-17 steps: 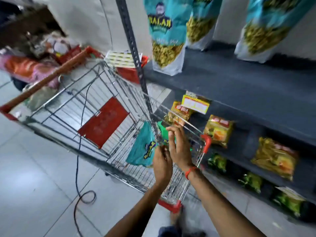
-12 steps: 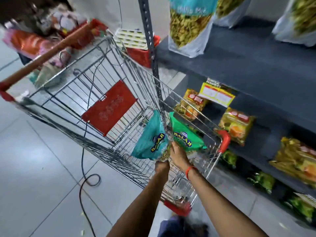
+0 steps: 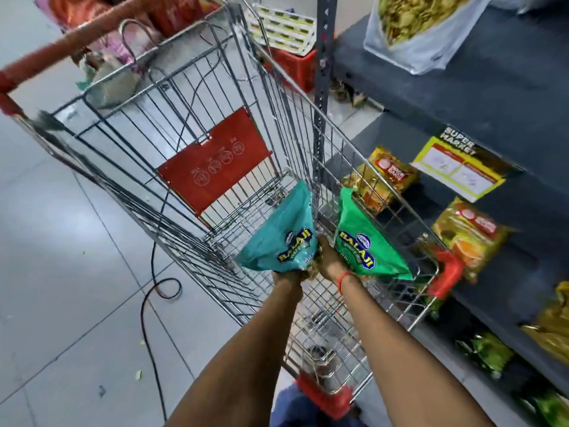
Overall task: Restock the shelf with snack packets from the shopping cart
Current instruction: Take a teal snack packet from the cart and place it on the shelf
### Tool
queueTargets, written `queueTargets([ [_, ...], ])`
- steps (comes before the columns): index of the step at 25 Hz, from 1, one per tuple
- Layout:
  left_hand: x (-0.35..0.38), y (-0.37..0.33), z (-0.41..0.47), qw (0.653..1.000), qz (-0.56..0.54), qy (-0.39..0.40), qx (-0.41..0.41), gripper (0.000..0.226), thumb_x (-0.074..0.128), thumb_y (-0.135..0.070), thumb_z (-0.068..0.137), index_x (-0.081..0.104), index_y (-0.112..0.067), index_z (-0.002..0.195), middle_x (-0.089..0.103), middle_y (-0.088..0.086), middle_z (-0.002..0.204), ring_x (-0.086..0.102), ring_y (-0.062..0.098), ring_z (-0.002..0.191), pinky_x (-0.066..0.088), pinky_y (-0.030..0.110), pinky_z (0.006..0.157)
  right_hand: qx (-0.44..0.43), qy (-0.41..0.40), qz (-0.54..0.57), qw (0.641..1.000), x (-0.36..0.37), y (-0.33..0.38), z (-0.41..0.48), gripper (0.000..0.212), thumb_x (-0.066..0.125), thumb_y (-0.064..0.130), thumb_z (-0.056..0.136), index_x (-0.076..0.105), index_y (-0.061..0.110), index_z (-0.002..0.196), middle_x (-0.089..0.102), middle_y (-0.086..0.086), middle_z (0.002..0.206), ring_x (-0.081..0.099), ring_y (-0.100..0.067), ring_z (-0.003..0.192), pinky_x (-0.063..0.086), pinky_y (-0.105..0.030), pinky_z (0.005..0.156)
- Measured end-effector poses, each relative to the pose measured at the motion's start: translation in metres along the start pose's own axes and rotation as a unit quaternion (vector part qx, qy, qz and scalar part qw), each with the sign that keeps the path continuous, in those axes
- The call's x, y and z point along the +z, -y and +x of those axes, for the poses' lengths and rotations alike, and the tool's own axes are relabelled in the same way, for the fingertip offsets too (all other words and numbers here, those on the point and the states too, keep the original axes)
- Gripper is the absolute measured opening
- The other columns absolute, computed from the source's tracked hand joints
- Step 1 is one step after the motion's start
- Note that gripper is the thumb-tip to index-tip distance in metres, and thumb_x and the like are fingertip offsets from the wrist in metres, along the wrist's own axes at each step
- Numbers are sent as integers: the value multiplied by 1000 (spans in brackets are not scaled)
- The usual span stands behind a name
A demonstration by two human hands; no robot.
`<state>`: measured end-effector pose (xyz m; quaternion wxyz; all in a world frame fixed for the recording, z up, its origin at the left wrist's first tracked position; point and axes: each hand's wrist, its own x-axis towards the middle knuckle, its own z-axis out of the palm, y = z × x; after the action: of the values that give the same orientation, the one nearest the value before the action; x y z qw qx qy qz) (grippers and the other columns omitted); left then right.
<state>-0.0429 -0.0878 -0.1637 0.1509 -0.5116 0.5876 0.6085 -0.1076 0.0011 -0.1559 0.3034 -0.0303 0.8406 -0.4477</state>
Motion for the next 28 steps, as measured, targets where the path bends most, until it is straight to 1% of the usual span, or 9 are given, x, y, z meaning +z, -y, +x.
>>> queueTargets([
  [2,-4,-22,-4,997,-73,-8,-30,22,42,7,88,56,10,104,63,4,76,54,13,57,40,9,31,-5,-3,19,1000,-5,7,-12,21,35,14,98,56,14,99,57,-6,112,59,-21,95,56,-28,84],
  [5,-27,-56,-27,996,-93,-3,2,28,42,15,86,54,9,110,58,19,106,56,22,81,51,17,54,-7,3,68,998,-18,33,-33,54,49,-13,84,38,9,132,50,-8,126,49,-28,123,47,-27,92],
  [7,-45,-70,-42,996,-70,37,49,43,48,21,80,49,9,121,59,23,117,59,27,89,56,22,55,-11,-1,114,993,-31,53,-46,65,53,-19,79,33,5,136,44,-7,130,42,-24,126,41,-23,91],
  [11,-77,-107,-88,966,5,129,225,61,71,11,69,45,-2,123,60,11,124,61,21,110,56,28,85,-67,-26,177,982,-66,87,-72,75,73,0,71,37,20,134,43,-10,140,46,-28,126,43,-40,101],
  [15,-82,-150,-154,920,39,163,355,41,72,2,74,47,-2,106,60,5,112,60,15,101,55,12,74,-110,-64,234,964,-104,108,-108,67,80,10,66,49,16,125,54,-17,130,56,-33,116,54,-36,85],
  [19,-55,-193,-205,876,87,202,429,44,72,-3,75,49,2,111,62,13,117,61,25,106,54,27,89,-166,-183,225,942,-166,132,-143,76,89,30,46,58,10,112,62,-18,118,63,-30,104,55,-41,89],
  [21,-24,-214,-228,854,84,245,451,34,69,1,78,51,-5,106,64,10,110,62,21,100,56,18,78,-175,-239,221,929,-208,141,-163,82,92,32,44,55,8,113,59,-11,115,60,-21,102,53,-27,87],
  [24,33,-241,-250,825,91,291,476,32,64,6,80,51,0,108,63,12,108,62,9,91,50,10,68,-179,-294,234,909,-263,138,-186,66,87,9,55,47,9,107,58,-4,103,57,-11,90,47,-1,68],
  [28,116,-275,-257,779,154,347,498,16,64,2,82,55,5,95,70,-8,81,59,-6,67,48,8,61,-147,-382,244,879,-327,114,-200,69,89,24,53,43,21,104,59,13,92,61,-12,89,52,-23,79],
])
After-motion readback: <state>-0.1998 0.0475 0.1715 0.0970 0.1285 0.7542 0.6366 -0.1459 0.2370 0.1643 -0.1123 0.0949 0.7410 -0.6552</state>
